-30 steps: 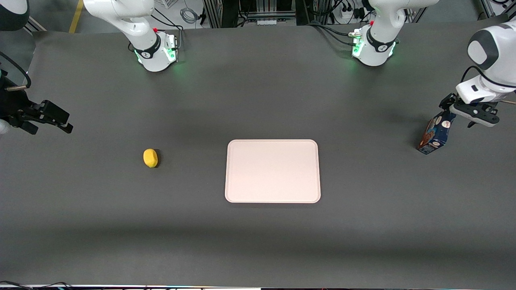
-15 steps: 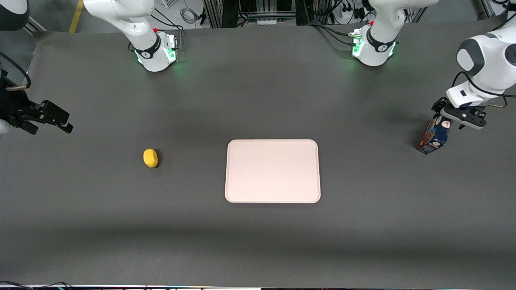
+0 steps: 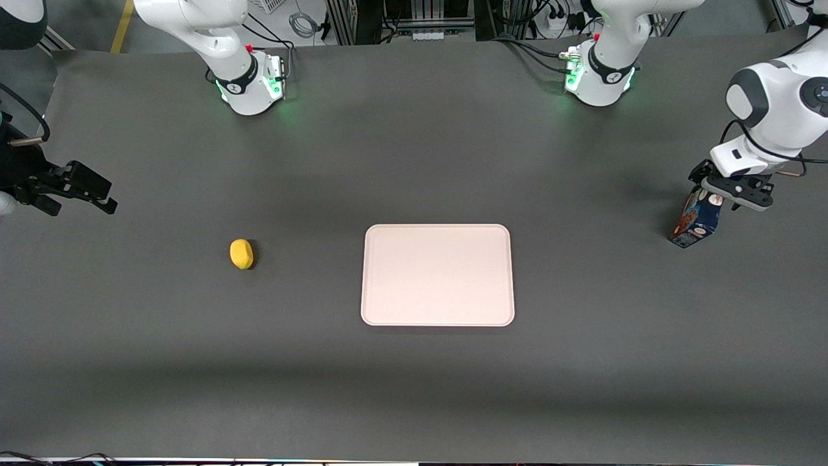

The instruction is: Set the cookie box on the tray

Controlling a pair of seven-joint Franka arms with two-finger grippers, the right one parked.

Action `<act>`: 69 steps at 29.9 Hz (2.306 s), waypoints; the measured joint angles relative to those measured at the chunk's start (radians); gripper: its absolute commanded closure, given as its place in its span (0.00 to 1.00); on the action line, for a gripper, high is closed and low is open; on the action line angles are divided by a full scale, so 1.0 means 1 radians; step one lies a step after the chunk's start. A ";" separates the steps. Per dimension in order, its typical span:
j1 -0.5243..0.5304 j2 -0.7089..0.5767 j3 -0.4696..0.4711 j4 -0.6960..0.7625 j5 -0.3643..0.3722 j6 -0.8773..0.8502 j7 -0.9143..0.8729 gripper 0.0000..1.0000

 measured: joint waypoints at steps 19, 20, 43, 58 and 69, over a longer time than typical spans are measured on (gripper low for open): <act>0.000 0.067 -0.001 -0.002 -0.010 0.101 0.002 0.38; 0.000 0.067 -0.001 -0.002 -0.010 0.101 0.002 0.42; 0.000 0.060 -0.003 -0.005 -0.018 0.102 0.002 0.65; -0.003 -0.031 -0.006 0.144 -0.068 -0.156 0.003 0.73; -0.004 -0.052 -0.007 0.251 -0.172 -0.391 0.012 0.79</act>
